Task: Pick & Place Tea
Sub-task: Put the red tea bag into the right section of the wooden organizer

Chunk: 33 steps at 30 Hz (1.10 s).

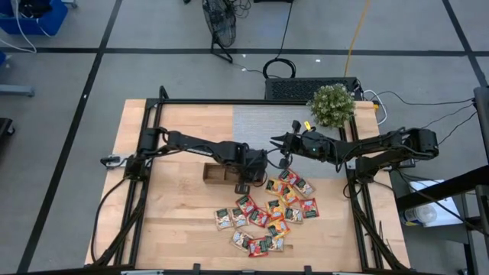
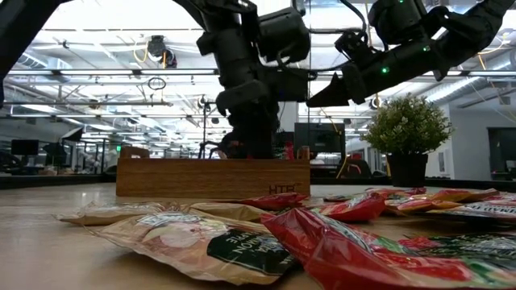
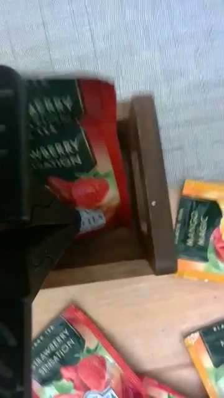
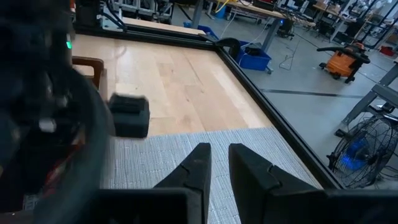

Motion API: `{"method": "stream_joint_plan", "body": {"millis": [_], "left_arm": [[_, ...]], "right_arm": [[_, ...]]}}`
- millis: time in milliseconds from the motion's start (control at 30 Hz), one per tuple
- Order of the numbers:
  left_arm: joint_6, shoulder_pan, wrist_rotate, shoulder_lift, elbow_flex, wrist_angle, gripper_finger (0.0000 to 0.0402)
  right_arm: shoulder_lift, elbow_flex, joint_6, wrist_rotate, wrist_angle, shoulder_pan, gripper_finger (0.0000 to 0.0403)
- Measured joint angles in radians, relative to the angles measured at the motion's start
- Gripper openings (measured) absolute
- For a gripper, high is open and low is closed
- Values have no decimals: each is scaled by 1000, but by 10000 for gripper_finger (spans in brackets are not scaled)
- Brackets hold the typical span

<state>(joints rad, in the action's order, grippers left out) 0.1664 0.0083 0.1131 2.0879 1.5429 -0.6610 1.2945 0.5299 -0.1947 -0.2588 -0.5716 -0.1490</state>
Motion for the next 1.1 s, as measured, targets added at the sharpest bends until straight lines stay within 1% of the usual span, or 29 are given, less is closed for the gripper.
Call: {"method": "stream_joint_plan", "body": {"millis": [100,267,467,667,767,933,1100], "left_arm": [[-15,-1,19,11,0,5,1],[-43,2,4,37,2,10,1],[-76,2,-85,50,2,20,1],[-98,-1,-148,44,2,20,3],[-101,-5,-194,44,16,1,2],[-110,-11,-269,44,19,8,15],[-110,-11,-278,44,19,8,10]], "right_arm": [[0,0,0,0,0,0,45],[0,0,0,0,0,0,45],[0,0,0,-1,-1,0,45],[0,0,0,-1,-1,0,45],[0,0,0,-1,0,0,45],[0,0,11,-1,0,0,45],[0,0,11,-1,0,0,45]]}}
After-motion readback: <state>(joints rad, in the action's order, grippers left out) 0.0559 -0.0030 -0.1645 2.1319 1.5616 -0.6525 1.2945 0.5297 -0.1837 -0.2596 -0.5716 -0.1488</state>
